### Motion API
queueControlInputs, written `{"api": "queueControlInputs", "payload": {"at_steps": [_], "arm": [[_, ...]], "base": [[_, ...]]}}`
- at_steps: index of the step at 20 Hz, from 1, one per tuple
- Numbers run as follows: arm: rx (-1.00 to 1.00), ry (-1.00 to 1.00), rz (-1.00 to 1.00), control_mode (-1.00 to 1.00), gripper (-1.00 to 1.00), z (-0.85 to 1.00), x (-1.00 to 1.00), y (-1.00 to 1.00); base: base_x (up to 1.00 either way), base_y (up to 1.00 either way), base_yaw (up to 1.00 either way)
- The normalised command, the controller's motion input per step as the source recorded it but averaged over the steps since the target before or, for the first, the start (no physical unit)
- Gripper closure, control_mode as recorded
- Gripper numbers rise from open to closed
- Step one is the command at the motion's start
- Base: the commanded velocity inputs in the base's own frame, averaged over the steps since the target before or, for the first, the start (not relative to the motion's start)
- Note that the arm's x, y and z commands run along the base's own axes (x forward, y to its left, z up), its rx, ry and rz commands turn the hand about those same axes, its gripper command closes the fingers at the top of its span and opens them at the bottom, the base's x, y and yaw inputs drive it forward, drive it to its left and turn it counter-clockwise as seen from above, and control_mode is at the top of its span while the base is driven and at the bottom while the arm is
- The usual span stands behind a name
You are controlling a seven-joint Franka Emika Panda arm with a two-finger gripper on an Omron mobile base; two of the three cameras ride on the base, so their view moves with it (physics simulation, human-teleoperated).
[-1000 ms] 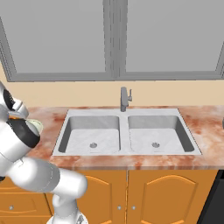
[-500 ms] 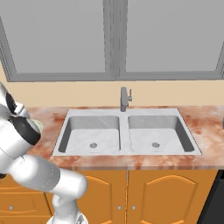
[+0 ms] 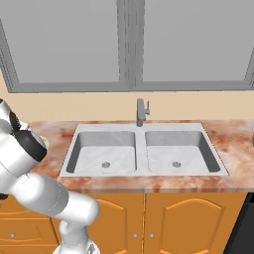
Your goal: Pick the pears from the cabinet and place them in one bowl. Pick the orange from the sink and place it in the other bowl.
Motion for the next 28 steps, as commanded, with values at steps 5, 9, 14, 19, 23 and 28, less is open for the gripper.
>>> {"api": "queueControlInputs", "payload": {"at_steps": [5, 9, 14, 19, 23, 28], "arm": [[0.00, 0.00, 0.00, -1.00, 1.00, -0.21, 0.00, 0.00], [0.00, 0.00, 0.00, -1.00, 1.00, -0.20, 0.00, 0.01], [0.00, 0.00, 0.00, -1.00, 1.00, -0.14, 0.01, 0.02], [0.00, 0.00, 0.00, -1.00, 1.00, -0.14, 0.00, 0.03], [0.00, 0.00, 0.00, -1.00, 1.00, -0.14, 0.00, 0.02], [0.00, 0.00, 0.00, -1.00, 1.00, -0.15, 0.00, 0.03]], "base": [[0.00, 0.00, 0.00], [0.00, 0.00, 0.00], [0.00, 0.00, 0.00], [0.00, 0.00, 0.00], [0.00, 0.00, 0.00], [0.00, 0.00, 0.00]]}}
